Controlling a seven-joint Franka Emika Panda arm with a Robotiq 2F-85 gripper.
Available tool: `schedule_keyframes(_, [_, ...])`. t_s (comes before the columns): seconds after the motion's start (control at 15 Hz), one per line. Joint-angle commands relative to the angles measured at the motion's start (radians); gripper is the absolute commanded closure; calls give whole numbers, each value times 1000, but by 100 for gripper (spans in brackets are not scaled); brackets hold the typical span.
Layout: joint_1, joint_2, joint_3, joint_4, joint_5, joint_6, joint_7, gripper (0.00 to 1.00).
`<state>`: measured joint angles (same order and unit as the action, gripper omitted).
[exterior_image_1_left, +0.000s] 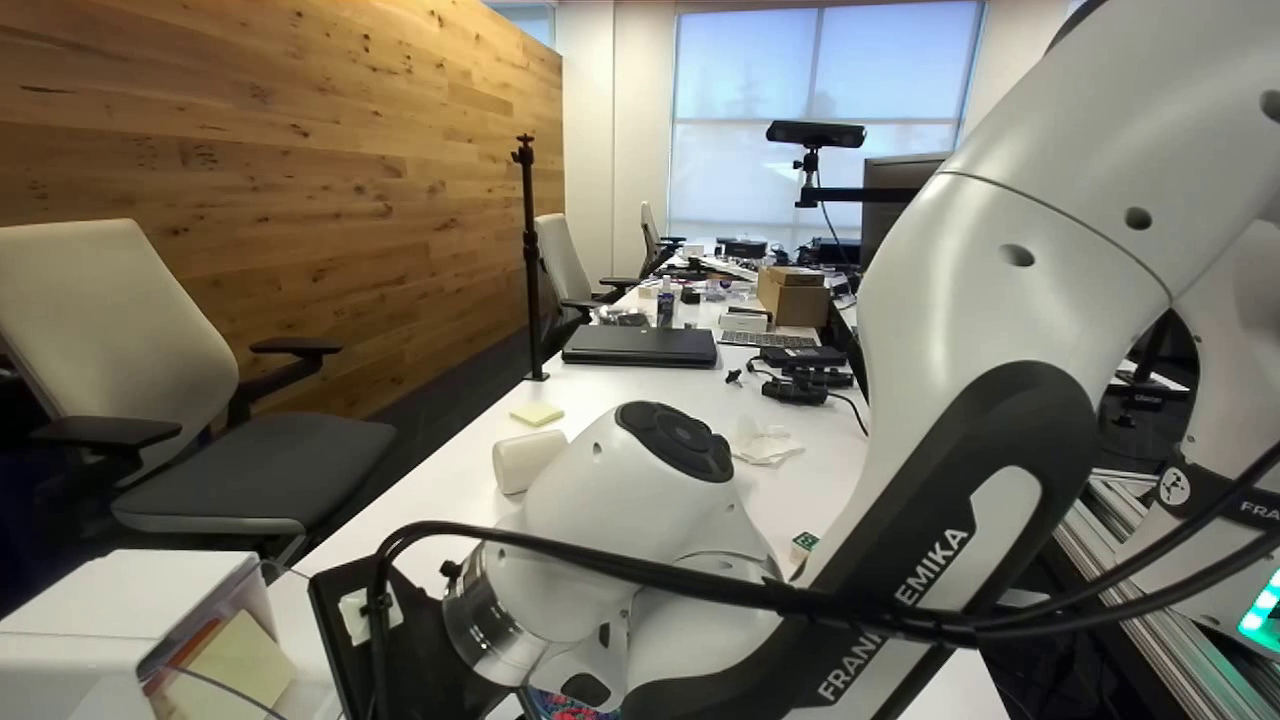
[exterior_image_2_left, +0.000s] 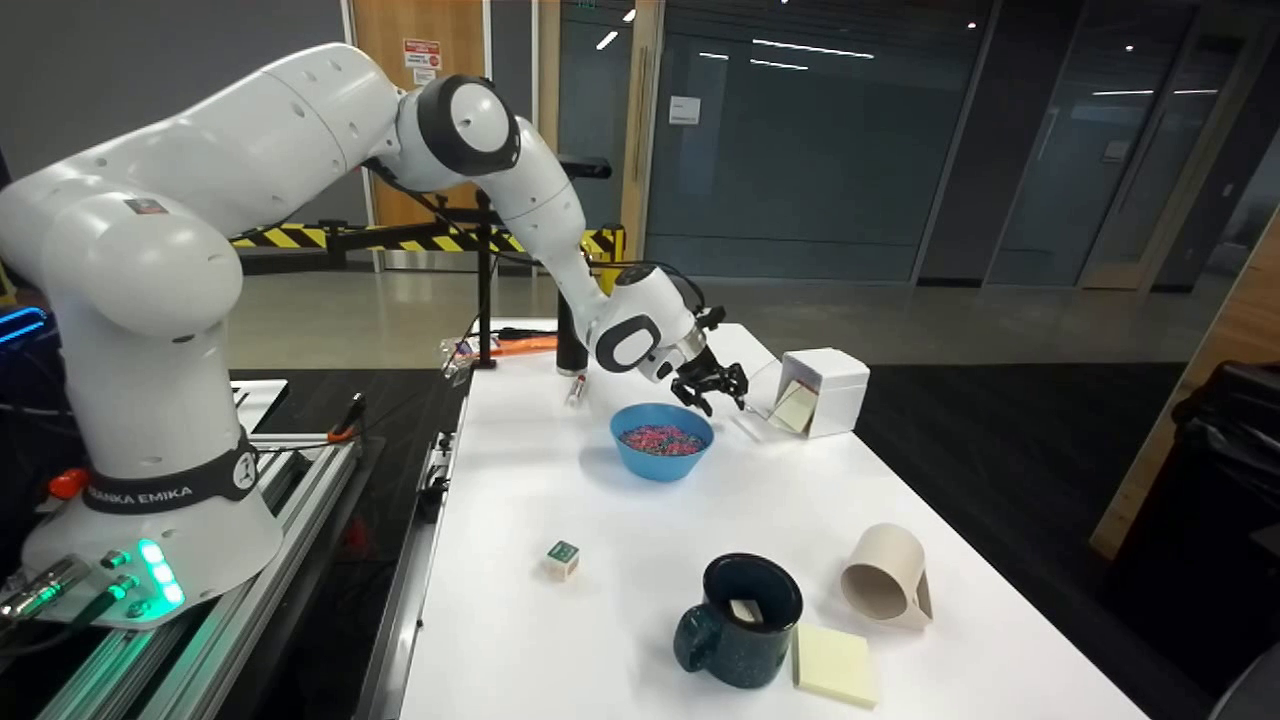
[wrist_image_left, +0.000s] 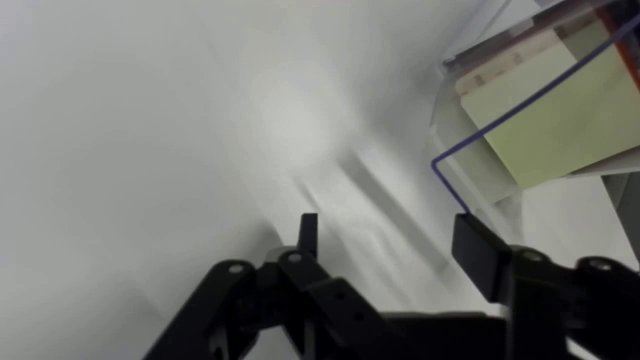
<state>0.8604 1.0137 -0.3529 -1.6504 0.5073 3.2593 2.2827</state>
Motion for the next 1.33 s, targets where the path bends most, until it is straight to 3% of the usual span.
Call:
schedule_keyframes(0.0, [9,-6,-15,-5,-6,8,-8,1])
schedule_keyframes(0.4, [87,-26,-112,-57,14,9,8,0])
schedule_keyframes(0.67, [189,-38,-224,-110,30,4,26,0])
schedule_keyframes(1.27, [558,-4,-598,-297,107,-92,181,0])
